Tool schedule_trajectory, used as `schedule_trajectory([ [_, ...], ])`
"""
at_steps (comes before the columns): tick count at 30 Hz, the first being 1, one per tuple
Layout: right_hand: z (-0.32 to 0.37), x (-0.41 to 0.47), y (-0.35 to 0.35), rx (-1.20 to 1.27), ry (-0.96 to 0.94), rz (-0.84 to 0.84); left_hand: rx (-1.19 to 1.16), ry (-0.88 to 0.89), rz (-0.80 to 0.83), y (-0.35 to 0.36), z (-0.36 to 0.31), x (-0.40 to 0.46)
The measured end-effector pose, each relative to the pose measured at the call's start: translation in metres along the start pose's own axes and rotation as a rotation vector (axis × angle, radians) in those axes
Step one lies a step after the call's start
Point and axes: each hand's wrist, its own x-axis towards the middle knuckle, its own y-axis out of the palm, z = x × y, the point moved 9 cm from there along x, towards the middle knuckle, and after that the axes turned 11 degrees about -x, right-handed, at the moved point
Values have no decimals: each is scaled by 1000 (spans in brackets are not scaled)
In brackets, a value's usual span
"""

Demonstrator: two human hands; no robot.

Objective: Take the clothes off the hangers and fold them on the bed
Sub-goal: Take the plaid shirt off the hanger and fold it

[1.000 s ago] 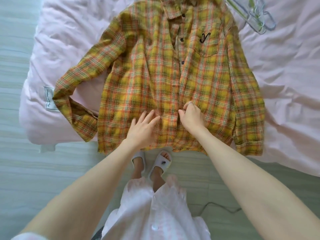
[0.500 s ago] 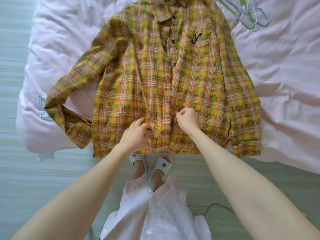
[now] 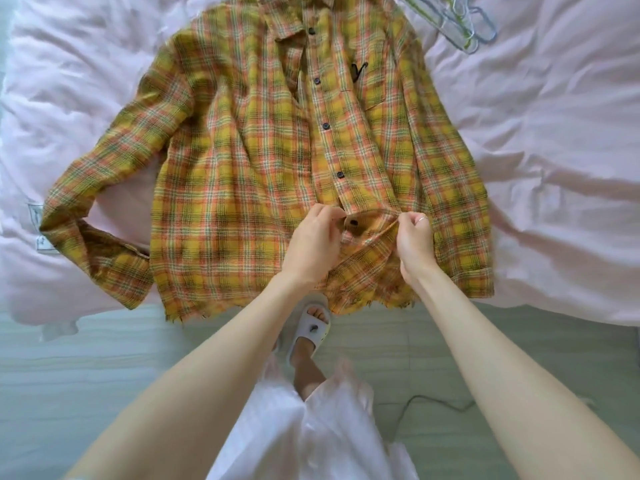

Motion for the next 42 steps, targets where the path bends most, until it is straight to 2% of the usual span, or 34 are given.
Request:
schedule_trajectory([
  [2, 5, 1, -2, -9, -12, -5, -189, -229, 78, 20, 16, 3],
  [4, 6, 2, -2, -50, -35, 4, -504, -516, 122, 36, 32, -2],
  [5, 6, 1, -2, -73, -46, 11, -593, -581, 147, 43, 37, -3],
  [8, 4, 2, -2, -94, -77, 29, -573, -568, 241, 49, 30, -3],
  [12, -2, 1, -4, -84, -92, 49, -595, -446, 141, 30, 20, 6],
  [16, -19, -1, -25, -260, -103, -138, -648, -452, 65, 13, 28, 2],
  [18, -40, -2, -39, -375, -32, -216, -562, -467, 132, 13, 32, -7],
  [21, -74, -3, -50, -497, 62, -220, -393, -588, 389, 30, 47, -34],
  [23, -84, -3, -54, -520, 88, -232, -343, -659, 447, 34, 60, -46],
  [26, -91, -2, -52, -429, 175, -177, -479, -777, 400, 32, 75, -52],
  [29, -102, 5, -44, -212, 237, -45, -640, -863, 358, 30, 78, -59],
  [33, -113, 1, -38, -52, 284, 155, -762, -868, 332, 29, 77, -66],
  [38, -110, 4, -63, 156, 217, 16, -800, -844, 305, 31, 77, -75],
  [42, -96, 5, -90, -24, 114, -176, -830, -825, 219, 33, 74, -75],
])
